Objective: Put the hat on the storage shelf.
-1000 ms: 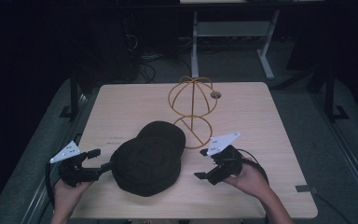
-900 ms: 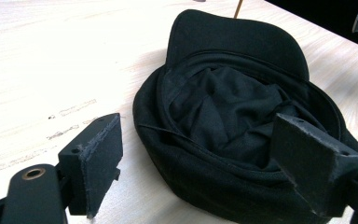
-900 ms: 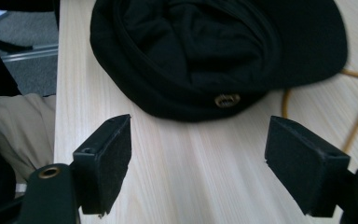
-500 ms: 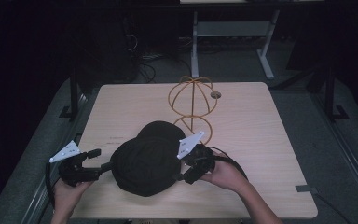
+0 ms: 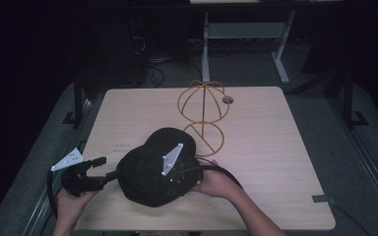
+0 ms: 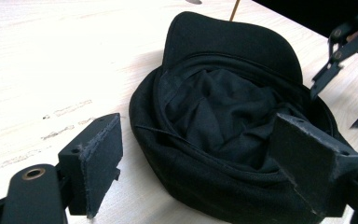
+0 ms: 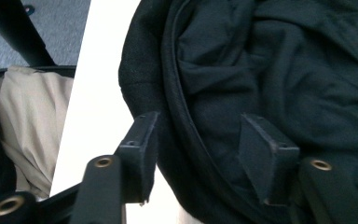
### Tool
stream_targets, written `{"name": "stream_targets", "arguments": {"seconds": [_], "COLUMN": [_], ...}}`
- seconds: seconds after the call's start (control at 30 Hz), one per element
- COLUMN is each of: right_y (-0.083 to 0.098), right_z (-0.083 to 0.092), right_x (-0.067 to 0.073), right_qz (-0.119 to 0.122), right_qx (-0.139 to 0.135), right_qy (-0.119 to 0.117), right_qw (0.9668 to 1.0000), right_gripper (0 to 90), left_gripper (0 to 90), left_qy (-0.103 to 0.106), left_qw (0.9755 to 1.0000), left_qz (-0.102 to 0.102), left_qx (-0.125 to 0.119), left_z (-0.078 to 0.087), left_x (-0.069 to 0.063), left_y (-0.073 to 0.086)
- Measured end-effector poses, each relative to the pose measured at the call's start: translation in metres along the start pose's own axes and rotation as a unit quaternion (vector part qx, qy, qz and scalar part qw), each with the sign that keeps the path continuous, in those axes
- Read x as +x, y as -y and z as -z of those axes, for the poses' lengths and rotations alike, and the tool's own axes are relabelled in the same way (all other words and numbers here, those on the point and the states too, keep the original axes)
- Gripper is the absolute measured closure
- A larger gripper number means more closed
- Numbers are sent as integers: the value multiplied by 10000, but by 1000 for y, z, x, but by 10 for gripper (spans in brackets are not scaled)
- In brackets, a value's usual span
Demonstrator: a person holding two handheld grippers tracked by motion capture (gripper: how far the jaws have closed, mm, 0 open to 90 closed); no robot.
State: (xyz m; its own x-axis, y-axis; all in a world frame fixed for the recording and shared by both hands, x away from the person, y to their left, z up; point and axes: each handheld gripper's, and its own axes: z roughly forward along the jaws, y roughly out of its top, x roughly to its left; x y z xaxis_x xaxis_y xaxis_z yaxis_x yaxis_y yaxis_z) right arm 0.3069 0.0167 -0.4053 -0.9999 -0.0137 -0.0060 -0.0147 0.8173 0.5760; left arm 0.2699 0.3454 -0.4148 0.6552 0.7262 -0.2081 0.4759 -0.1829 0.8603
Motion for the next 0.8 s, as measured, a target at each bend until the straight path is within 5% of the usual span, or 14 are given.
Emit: {"name": "stream_targets", "arguments": {"seconds": [0.47, 0.8], "right_y": [-12, -12], "right_z": [-29, -28], "right_x": [7, 16], "right_qz": [274, 416], "right_qx": [436, 472], "right_qy": [-132, -241], "right_qw": [9986, 9977], "right_gripper": [672, 818], "left_gripper": [164, 164], "left_qy": [41, 30], "left_qw": [10000, 10000], "left_qz": [-29, -5], "left_qx": [7, -43], "left_z": [0, 2], "left_x": [1, 1], "left_y": [0, 0]}}
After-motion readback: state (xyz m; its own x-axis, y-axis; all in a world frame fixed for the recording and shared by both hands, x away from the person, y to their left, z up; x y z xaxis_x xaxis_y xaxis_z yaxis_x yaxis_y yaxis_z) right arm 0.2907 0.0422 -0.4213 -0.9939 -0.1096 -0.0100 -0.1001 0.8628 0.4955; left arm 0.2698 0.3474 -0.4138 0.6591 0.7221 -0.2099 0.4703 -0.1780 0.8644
